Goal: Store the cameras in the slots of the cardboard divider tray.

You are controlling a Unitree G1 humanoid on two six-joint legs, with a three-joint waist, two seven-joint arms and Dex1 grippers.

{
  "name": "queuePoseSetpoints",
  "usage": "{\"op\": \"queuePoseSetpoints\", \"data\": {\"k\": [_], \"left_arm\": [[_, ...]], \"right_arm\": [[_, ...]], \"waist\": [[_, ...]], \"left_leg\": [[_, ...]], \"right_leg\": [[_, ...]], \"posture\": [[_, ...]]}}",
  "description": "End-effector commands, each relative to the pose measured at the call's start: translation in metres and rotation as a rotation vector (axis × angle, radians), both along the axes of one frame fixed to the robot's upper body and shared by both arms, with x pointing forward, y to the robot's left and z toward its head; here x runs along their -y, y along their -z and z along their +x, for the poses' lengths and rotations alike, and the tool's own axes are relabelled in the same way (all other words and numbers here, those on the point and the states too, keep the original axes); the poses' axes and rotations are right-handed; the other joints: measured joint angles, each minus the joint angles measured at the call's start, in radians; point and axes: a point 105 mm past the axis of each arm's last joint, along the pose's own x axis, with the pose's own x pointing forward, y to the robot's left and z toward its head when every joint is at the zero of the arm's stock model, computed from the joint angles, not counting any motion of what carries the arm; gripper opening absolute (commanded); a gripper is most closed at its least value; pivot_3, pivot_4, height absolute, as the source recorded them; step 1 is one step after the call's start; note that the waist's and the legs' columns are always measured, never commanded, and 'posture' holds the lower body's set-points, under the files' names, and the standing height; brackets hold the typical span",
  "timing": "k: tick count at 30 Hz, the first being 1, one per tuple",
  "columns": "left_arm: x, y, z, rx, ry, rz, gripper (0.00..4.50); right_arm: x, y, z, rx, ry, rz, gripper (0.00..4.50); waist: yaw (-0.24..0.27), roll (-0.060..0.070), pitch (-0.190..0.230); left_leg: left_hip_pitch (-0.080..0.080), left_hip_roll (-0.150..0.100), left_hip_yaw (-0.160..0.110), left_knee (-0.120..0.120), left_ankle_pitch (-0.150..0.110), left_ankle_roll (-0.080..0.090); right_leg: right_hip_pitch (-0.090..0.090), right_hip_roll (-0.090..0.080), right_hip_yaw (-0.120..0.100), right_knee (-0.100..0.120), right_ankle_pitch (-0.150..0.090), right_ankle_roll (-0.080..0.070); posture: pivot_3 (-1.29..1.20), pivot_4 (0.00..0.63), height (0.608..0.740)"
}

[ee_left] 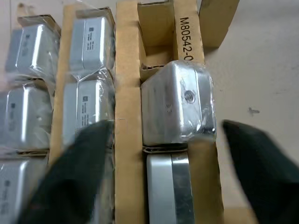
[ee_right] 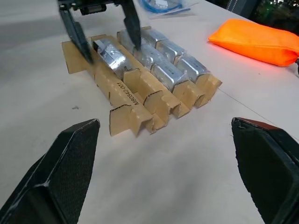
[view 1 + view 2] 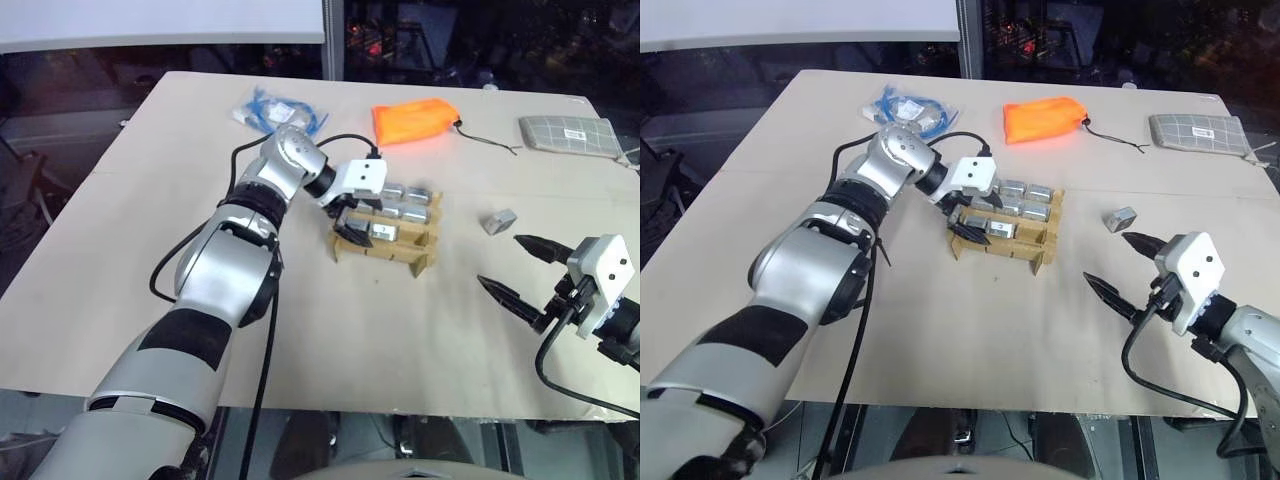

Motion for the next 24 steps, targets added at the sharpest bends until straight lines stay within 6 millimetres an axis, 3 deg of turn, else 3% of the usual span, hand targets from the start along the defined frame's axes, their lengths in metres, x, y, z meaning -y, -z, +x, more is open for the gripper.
{"op": "queuePoseSetpoints", "data": {"k": [1,11,15,19,22,24], "left_arm": [[0.007,-0.033,0.002,0.034,0.000,-0.147,4.43],[-0.006,-0.069,-0.007,-0.020,-0.034,-0.491,4.43],[-0.023,-0.068,-0.011,-0.039,-0.158,-0.619,4.43],[-0.041,-0.059,-0.026,-0.044,-0.276,-0.732,4.43],[-0.051,-0.044,-0.050,-0.032,-0.304,-0.739,4.43],[-0.054,-0.035,-0.055,0.002,-0.331,-0.695,4.43]], "right_arm": [[-0.003,-0.012,-0.005,0.063,-0.010,-0.011,4.50],[-0.006,-0.011,0.000,0.061,0.006,0.026,4.50],[-0.002,-0.009,0.006,0.058,0.032,0.028,4.50],[0.009,-0.003,0.019,0.062,0.115,-0.002,4.50],[0.010,-0.001,0.028,0.065,0.147,0.012,4.50],[0.005,0.000,0.029,0.061,0.125,0.021,4.50]], "waist": [[0.000,0.000,0.000],[-0.004,0.001,0.000],[-0.007,0.001,0.000],[-0.010,0.001,-0.001],[-0.010,0.001,-0.001],[-0.001,0.001,-0.001]], "left_leg": [[0.000,0.000,0.000,0.000,0.000,0.000],[0.000,0.001,0.000,0.000,0.000,0.000],[0.001,0.002,0.000,0.001,0.000,0.000],[0.001,0.003,0.000,0.002,0.000,-0.001],[0.002,0.003,0.001,0.004,0.003,-0.005],[0.002,0.003,0.001,0.004,0.003,-0.005]], "right_leg": [[0.000,0.000,0.000,0.000,0.000,0.000],[0.000,0.000,0.000,0.001,0.000,0.000],[0.000,0.000,0.001,0.002,0.000,0.000],[0.000,0.000,0.001,0.003,0.000,0.000],[0.000,-0.001,0.002,0.005,0.000,0.000],[0.000,-0.001,0.002,0.007,0.000,0.000]], "posture": [[0.00,0.150,0.740],[0.00,0.150,0.740],[0.00,0.150,0.740],[0.00,0.150,0.740],[0.00,0.150,0.740],[0.00,0.150,0.740]]}}
